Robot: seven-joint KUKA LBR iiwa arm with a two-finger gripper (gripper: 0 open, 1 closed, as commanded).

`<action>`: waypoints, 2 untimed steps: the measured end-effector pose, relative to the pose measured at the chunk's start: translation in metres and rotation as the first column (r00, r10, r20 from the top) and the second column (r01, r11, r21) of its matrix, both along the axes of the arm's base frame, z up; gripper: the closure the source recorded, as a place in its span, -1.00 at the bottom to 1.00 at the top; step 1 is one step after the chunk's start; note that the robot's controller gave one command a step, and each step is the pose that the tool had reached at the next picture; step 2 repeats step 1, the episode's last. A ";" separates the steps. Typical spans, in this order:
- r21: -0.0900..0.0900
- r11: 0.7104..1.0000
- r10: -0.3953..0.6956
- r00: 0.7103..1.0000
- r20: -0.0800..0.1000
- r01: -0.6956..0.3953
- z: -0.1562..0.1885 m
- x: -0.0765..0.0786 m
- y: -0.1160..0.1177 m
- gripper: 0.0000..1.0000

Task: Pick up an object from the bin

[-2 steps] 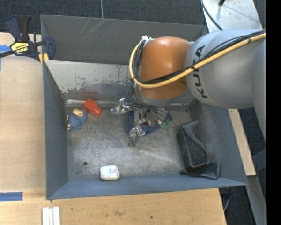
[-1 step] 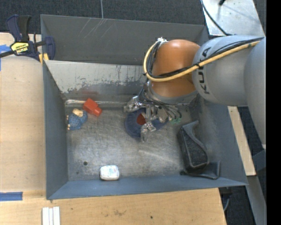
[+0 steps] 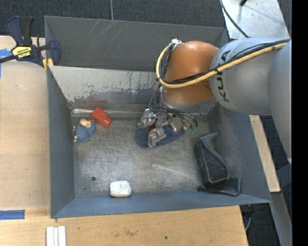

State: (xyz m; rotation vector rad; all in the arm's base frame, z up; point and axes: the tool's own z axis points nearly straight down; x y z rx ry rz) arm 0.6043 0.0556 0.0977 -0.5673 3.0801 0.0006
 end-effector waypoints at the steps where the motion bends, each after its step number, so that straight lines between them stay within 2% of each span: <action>1: -0.003 0.988 0.157 0.988 0.003 -0.157 0.198 -0.047 -0.019 1.00; 2: -0.003 0.988 0.157 0.988 0.003 -0.157 0.198 -0.047 -0.019 1.00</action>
Offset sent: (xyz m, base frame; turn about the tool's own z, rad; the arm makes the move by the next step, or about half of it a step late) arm -0.0481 -0.0187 0.1918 -0.1605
